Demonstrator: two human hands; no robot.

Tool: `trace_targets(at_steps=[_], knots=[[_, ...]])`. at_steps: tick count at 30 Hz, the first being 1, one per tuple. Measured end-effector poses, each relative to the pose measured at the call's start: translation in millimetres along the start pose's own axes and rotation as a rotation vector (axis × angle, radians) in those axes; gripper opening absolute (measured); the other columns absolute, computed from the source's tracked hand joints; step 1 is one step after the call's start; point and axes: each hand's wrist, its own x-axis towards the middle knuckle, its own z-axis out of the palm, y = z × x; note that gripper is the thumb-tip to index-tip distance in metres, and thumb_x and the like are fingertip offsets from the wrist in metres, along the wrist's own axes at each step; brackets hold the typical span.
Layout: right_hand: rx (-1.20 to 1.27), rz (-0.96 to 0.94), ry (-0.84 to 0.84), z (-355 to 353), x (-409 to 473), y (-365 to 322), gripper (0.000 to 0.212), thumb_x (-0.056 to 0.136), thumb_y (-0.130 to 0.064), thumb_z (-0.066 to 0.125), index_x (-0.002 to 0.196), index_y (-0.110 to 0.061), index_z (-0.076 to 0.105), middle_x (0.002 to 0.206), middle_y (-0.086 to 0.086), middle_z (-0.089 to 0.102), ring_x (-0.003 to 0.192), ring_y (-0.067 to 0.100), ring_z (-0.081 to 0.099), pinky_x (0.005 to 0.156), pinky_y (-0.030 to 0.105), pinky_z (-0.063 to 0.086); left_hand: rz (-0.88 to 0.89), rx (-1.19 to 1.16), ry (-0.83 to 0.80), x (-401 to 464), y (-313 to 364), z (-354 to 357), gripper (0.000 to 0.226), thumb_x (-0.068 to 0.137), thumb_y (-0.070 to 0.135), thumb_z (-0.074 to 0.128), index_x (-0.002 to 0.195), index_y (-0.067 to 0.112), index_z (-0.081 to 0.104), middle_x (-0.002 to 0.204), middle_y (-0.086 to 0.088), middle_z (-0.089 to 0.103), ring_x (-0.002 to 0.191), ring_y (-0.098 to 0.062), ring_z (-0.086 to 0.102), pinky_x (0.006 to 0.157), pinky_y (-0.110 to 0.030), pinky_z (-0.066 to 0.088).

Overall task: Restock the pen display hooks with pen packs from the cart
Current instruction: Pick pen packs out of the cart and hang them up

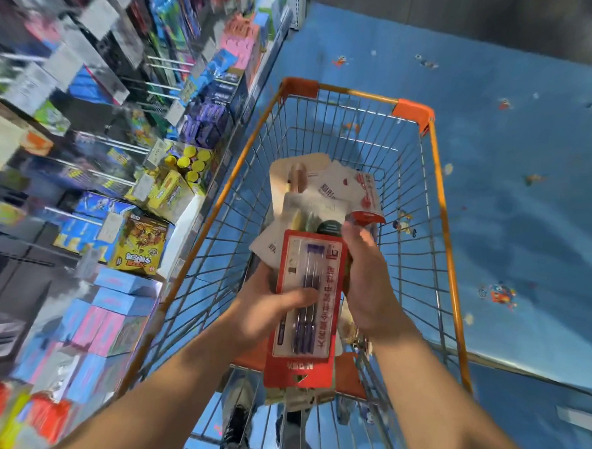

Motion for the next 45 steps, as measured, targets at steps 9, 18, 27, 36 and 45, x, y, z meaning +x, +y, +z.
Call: trace_targets(at_steps=[9, 18, 27, 36, 45], knots=[[0.131, 0.11, -0.02, 3, 23, -61, 0.059, 0.084, -0.049, 0.075, 0.133, -0.017, 0.062, 0.118, 0.013, 0.075, 0.107, 0.031, 0.074, 0.089, 0.047, 0.061, 0.08, 0.2, -0.11, -23, 20, -13, 0.052, 0.085, 0.013, 0.081, 0.129, 0.027, 0.056, 0.116, 0.009, 0.076, 0.108, -0.011, 0.073, 0.087, -0.027, 0.059], [0.059, 0.039, 0.087, 17, 26, -83, 0.03, 0.093, -0.028, 0.072, 0.116, -0.008, 0.073, 0.104, 0.016, 0.077, 0.095, 0.033, 0.075, 0.077, 0.042, 0.06, 0.063, 0.224, -0.12, -39, 26, -18, 0.053, 0.084, 0.025, 0.083, 0.128, 0.033, 0.056, 0.118, 0.009, 0.075, 0.109, -0.014, 0.073, 0.096, -0.045, 0.057], [0.582, -0.232, 0.341, 9, 31, -118, 0.024, 0.107, -0.029, 0.053, 0.118, -0.015, 0.069, 0.105, 0.006, 0.079, 0.092, 0.021, 0.077, 0.072, 0.038, 0.062, 0.063, 0.036, -0.01, -38, 21, -24, 0.035, 0.089, 0.003, 0.073, 0.119, 0.019, 0.062, 0.107, 0.001, 0.079, 0.1, -0.02, 0.076, 0.078, -0.03, 0.062], [0.379, 0.037, 0.031, 10, -23, -90, 0.033, 0.1, -0.045, 0.054, 0.111, -0.02, 0.073, 0.103, 0.006, 0.077, 0.094, 0.027, 0.074, 0.07, 0.041, 0.061, 0.039, -0.167, 0.119, -30, 35, -36, 0.034, 0.093, 0.008, 0.071, 0.124, 0.018, 0.066, 0.114, -0.015, 0.077, 0.105, -0.037, 0.074, 0.092, -0.058, 0.058], [0.313, -0.05, -0.131, 26, -62, -64, 0.017, 0.085, -0.016, 0.068, 0.095, -0.019, 0.081, 0.097, 0.011, 0.076, 0.086, 0.025, 0.072, 0.078, 0.041, 0.06, -0.048, -0.288, 0.034, -56, 50, -36, 0.057, 0.082, 0.049, 0.074, 0.13, 0.02, 0.066, 0.12, -0.017, 0.075, 0.11, -0.041, 0.071, 0.091, -0.053, 0.056]])
